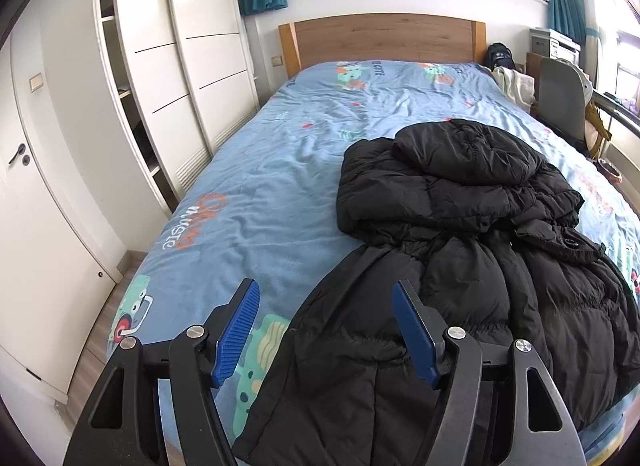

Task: Fold large clothes
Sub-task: 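Open both grippers and withdraw from the folded jacket, then grasp the side edge of the black jacket with both grippers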

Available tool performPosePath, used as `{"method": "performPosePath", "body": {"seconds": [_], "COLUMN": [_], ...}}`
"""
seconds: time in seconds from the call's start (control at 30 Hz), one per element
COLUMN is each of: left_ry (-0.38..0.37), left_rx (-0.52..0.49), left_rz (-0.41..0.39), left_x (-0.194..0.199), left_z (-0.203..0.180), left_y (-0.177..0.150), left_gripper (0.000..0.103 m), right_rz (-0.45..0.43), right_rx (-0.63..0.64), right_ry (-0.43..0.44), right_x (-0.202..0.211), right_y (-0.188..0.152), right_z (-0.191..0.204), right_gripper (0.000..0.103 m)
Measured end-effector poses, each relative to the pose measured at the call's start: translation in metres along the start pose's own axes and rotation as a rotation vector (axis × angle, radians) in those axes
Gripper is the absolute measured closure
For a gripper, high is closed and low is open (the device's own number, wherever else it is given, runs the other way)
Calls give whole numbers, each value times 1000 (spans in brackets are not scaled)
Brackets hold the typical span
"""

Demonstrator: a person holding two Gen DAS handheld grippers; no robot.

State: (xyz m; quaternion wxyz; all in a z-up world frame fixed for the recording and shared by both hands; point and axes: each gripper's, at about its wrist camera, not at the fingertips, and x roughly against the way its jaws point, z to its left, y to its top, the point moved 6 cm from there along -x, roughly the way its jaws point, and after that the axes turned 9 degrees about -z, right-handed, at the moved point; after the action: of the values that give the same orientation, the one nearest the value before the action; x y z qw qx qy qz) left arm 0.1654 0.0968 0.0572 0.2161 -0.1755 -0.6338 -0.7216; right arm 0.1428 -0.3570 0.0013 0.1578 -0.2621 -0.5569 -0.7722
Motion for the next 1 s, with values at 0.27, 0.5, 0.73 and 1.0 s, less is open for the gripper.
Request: {"method": "performPosePath", "body": {"seconds": [0.27, 0.5, 0.73, 1.0], "left_ry": [15, 51, 112, -172], "left_rx": [14, 62, 176, 323], "left_rz": [4, 57, 133, 249], "left_x": [9, 9, 7, -19], "left_z": [14, 62, 140, 126], "left_y": [-14, -48, -83, -122], "left_gripper": [31, 29, 27, 22], "right_rz": [-17, -43, -51, 50], "right_rx": [-42, -79, -129, -153], "right_ry": [-20, -54, -76, 5], "right_x": [20, 42, 51, 16], "right_y": [-10, -13, -20, -56], "right_z": [-24, -50, -76, -67], "right_gripper": [29, 29, 29, 24]}}
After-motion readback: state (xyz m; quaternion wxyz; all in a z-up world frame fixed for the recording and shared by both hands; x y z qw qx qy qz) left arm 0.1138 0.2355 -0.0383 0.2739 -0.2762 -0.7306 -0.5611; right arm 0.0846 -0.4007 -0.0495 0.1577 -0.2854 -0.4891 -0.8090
